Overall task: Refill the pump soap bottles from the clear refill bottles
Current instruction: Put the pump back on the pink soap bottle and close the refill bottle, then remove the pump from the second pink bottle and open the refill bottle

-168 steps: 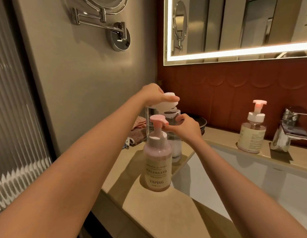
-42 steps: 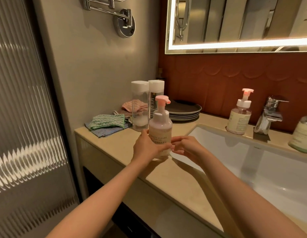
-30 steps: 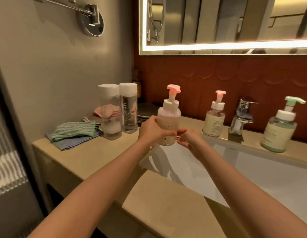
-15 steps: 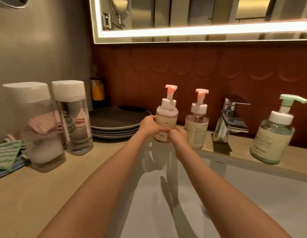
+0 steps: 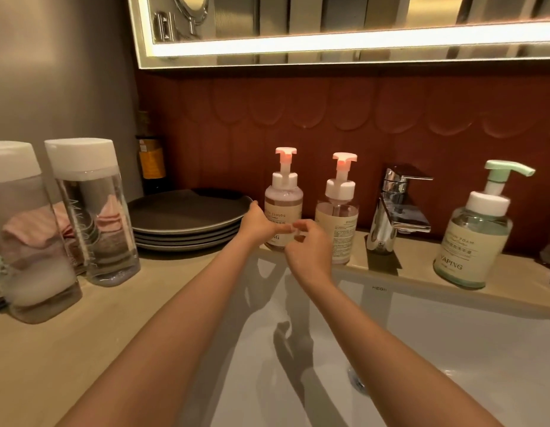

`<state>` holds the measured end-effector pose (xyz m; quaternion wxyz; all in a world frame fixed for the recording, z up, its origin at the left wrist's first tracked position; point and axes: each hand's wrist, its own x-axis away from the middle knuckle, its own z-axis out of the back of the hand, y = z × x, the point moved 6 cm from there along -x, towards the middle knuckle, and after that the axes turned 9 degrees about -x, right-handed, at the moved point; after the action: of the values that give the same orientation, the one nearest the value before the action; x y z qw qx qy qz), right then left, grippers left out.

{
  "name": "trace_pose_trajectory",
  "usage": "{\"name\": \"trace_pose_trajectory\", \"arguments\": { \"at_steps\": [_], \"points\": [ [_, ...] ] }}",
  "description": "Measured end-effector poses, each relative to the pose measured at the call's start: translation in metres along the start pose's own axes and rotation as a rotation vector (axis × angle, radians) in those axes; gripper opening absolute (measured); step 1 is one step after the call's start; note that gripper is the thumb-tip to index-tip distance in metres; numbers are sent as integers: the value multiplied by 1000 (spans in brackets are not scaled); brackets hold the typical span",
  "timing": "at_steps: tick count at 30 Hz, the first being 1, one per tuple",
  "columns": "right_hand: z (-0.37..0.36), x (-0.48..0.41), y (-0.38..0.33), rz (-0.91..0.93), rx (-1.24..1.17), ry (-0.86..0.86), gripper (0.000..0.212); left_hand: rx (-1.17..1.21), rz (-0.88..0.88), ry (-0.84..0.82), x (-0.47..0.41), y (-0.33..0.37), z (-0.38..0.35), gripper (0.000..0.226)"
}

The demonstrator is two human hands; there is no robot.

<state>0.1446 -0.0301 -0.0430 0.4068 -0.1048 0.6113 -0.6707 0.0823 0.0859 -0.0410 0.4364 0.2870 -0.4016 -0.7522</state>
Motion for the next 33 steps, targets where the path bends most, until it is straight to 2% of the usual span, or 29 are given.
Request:
{"name": "trace_pose_trajectory", "arguments": {
  "at_steps": [2, 5, 7, 8, 11, 13, 15, 17, 20, 26, 33],
  "points": [
    [14, 5, -11, 191, 116, 108, 32, -50, -13, 91, 9, 8, 6, 109],
    [42, 7, -16, 291, 177, 326, 31, -87, -133, 315, 29, 26, 19, 82],
    [57, 5, -13, 238, 195, 413, 41, -102, -300, 464, 42, 42, 26, 53],
    [60, 3, -9, 192, 217, 417, 50, -111, -385, 487, 48, 50, 26, 39],
    [62, -8, 1, 32, 212, 349, 81, -61, -480, 381, 54, 65, 15, 14],
    [62, -16, 6, -52, 152, 298, 96, 27, -424, 282, 53, 67, 4, 16],
    [62, -27, 13, -140, 98, 252, 103, 50, -357, 171, 50, 65, -9, 26],
    [63, -32, 19, -204, 58, 222, 97, 40, -300, 71, 51, 62, -20, 36],
    [65, -29, 17, -205, 60, 232, 84, 45, -264, -14, 58, 58, -25, 42],
    [64, 9, -8, -148, -29, 209, 70, 66, -245, 83, 93, 57, -3, 37],
    [2, 77, -63, -87, -132, -87, 47, 57, -244, 292, 154, 45, 69, 53]
  ]
}}
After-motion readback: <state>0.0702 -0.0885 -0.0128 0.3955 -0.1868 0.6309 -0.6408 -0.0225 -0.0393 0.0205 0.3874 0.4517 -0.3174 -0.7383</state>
